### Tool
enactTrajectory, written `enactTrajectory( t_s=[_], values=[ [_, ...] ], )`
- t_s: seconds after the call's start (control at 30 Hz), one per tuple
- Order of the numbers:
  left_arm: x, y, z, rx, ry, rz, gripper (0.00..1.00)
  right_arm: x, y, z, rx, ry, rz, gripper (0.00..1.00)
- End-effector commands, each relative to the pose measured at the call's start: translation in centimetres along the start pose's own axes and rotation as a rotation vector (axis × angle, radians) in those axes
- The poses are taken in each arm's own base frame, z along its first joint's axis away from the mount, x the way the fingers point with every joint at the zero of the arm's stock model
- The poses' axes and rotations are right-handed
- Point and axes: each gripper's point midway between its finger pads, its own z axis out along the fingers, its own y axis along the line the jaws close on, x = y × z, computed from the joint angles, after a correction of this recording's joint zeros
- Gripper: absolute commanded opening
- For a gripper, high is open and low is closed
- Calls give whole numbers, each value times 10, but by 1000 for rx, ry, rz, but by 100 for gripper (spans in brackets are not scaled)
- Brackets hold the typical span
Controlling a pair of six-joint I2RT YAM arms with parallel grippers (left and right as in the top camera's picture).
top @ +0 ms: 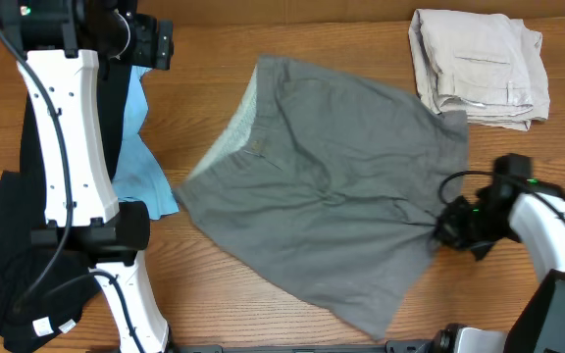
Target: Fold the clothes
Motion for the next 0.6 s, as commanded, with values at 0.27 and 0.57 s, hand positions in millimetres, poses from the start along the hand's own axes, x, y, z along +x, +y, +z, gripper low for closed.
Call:
enactTrajectory(
  t_s=[0.27, 0.57],
  values=[
    [13, -3, 6, 19, 63, 3, 88, 8, 53, -128, -146, -204, -284, 62],
    [23, -37, -66, 53, -34, -74, 86, 115, 51, -175, -230, -264, -340, 77]
  ],
)
